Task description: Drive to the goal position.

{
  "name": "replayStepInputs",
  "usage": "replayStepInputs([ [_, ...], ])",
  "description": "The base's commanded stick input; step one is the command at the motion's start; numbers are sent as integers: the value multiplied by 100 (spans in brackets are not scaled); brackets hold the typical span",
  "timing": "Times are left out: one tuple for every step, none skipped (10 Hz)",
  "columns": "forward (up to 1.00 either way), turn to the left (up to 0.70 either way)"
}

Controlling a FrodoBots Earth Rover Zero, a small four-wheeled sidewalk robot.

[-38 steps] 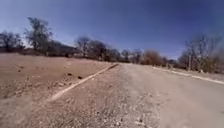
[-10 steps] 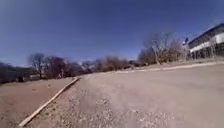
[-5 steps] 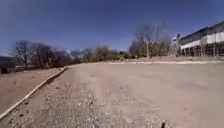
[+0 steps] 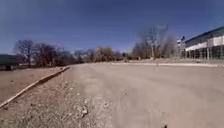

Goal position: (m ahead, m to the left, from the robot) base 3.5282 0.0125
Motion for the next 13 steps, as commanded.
replayStepInputs([
  [100, 27],
  [100, 27],
  [100, 27],
  [100, 27],
  [100, 27],
  [100, 27],
  [100, 27],
  [100, 27],
  [100, 0],
  [100, 0],
  [100, 0],
  [100, 0],
  [100, 0],
])
